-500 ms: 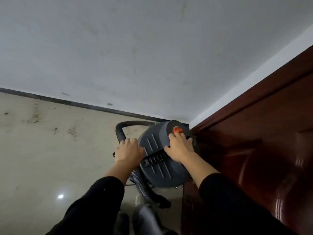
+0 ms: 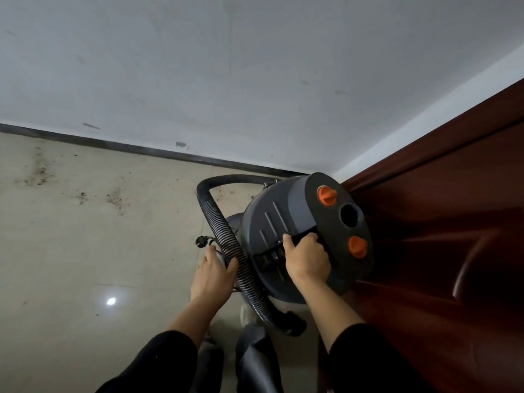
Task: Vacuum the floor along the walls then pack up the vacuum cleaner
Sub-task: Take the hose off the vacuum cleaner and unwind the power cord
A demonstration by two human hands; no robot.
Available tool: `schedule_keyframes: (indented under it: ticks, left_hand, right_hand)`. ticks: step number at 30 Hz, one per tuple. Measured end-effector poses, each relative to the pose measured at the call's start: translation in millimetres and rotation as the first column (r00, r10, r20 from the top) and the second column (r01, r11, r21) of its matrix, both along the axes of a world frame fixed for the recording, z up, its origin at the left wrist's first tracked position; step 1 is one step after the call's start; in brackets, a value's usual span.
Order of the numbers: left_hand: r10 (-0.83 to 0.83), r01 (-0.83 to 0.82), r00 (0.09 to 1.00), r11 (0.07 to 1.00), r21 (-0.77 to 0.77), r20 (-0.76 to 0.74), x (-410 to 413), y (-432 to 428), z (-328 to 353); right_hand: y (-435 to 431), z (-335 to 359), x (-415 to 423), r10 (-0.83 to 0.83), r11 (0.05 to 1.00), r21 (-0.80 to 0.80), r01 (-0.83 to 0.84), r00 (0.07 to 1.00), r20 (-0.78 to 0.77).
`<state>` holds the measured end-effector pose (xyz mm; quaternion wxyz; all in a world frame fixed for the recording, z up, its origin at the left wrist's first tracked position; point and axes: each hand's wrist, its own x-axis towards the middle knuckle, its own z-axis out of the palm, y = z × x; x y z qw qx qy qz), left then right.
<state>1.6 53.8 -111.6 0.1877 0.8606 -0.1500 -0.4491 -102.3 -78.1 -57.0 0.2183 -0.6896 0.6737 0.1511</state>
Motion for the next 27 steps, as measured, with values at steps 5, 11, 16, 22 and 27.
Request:
schedule_keyframes:
  ticks: [5,11,16,22,27]
  left_hand:
    - [0.005,-0.012,0.995,0.998,-0.068,-0.099,-1.9,3.8,-12.5]
    - [0.191,-0.216,0.971,0.957,-0.192,-0.142,-11.6,-0.2,-29.7]
    - [0.243,-0.307,0.938,0.914,-0.267,-0.249,-10.9,2.2,-43.9]
    - [0.271,-0.340,0.927,0.901,-0.270,-0.260,-2.5,19.9,-52.8]
    - [0.285,-0.382,0.895,0.886,-0.262,-0.342,24.0,67.6,-50.0]
  right_hand:
    - [-18.2,-0.6,-5.7,0.653,0.724,-0.177,-0.666,0.745,-0.133]
    - [-38.4,-21.2,-23.7,0.852,0.524,0.016,-0.852,0.524,0.004]
    - [-42.0,-37.2,-17.8,0.839,0.544,-0.044,-0.838,0.541,0.061]
    - [-29.5,-43.9,-7.5,0.798,0.595,-0.057,-0.802,0.581,0.159]
    - [12.7,-48.3,17.8,0.831,0.545,-0.070,-0.835,0.528,0.173]
